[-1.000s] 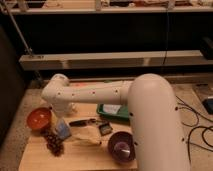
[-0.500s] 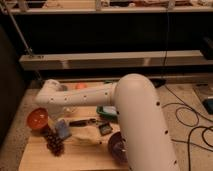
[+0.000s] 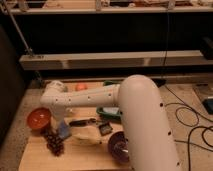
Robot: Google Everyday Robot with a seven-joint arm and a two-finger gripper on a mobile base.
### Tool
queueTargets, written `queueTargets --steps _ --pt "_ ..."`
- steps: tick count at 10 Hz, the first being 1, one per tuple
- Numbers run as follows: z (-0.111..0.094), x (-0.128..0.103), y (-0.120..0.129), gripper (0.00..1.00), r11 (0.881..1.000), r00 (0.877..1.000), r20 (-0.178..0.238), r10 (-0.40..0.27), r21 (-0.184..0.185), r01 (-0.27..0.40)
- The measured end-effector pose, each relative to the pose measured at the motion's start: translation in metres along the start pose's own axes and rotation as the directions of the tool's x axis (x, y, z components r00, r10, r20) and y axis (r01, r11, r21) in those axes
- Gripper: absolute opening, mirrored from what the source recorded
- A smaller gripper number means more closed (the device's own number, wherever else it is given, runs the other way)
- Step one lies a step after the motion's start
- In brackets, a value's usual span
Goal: Wipe red bowl with sponge
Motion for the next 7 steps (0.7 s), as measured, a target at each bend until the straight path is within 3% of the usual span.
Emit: queueTargets --steps 5,7 --pt "0.014 0.002 -0.006 0.73 1.000 1.000 0.009 0.013 0.026 -0.013" --pt "0.011 0.009 -0.011 0.73 0.997 0.999 0.019 0.038 0.059 -0.039"
